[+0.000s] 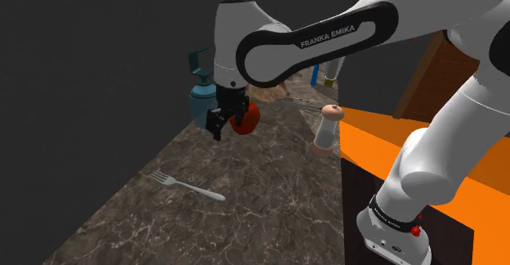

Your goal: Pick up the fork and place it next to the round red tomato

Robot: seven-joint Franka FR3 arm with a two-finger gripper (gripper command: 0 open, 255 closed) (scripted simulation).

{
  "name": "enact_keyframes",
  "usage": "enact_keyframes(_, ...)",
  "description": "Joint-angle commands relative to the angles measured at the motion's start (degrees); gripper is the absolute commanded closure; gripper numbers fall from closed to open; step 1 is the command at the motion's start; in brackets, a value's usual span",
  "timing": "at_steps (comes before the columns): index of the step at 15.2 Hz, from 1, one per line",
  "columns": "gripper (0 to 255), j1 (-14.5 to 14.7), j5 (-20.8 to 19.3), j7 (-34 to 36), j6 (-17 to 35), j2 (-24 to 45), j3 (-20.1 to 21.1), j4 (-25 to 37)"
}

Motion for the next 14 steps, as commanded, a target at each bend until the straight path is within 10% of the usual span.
enact_keyframes(1,0,0.6,-2.2,2.6,1.0,4.1,1.6,2.7)
enact_keyframes(14,0,12.4,-19.3,17.1,-0.7,33.2,4.0,28.3)
